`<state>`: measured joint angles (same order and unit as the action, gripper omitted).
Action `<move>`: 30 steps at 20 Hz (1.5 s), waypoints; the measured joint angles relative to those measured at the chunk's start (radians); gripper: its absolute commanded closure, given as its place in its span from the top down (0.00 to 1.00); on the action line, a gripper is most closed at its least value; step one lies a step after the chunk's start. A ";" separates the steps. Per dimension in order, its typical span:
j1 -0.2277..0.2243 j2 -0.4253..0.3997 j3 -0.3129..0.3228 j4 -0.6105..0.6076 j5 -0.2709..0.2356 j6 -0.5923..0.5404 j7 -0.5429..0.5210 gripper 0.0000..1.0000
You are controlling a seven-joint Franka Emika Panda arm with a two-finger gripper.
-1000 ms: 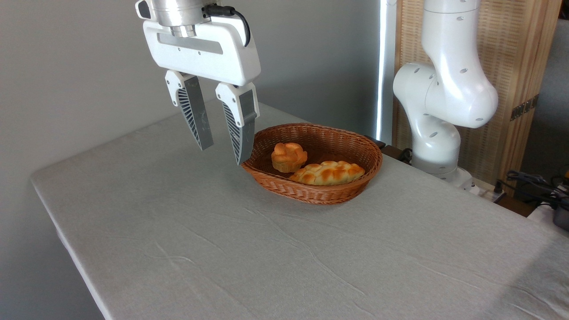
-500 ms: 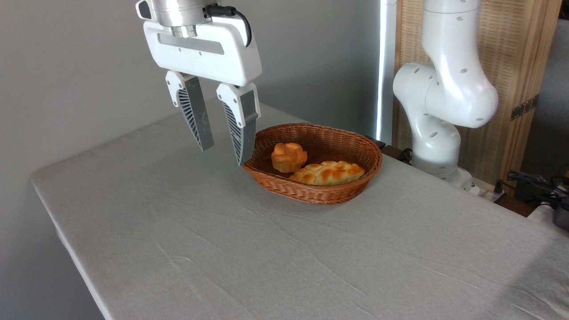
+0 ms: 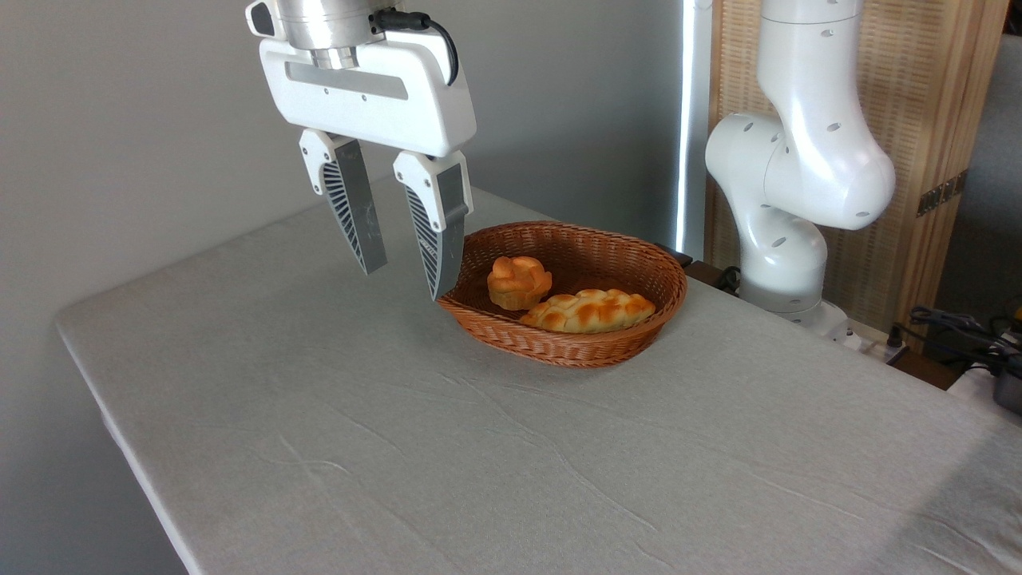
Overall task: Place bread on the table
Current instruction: 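Lower the open gripper into the basket over the small round roll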
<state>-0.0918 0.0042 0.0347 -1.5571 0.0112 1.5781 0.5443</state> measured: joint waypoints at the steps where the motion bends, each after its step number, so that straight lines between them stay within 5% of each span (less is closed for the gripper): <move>1: 0.000 0.000 0.000 0.000 0.000 0.000 0.000 1.00; 20: -0.043 -0.058 -0.052 -0.103 -0.029 -0.011 0.001 1.00; 30: -0.146 -0.415 -0.183 -0.693 -0.045 0.364 0.002 1.00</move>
<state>-0.2378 -0.4106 -0.1484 -2.2499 -0.0334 1.9425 0.5459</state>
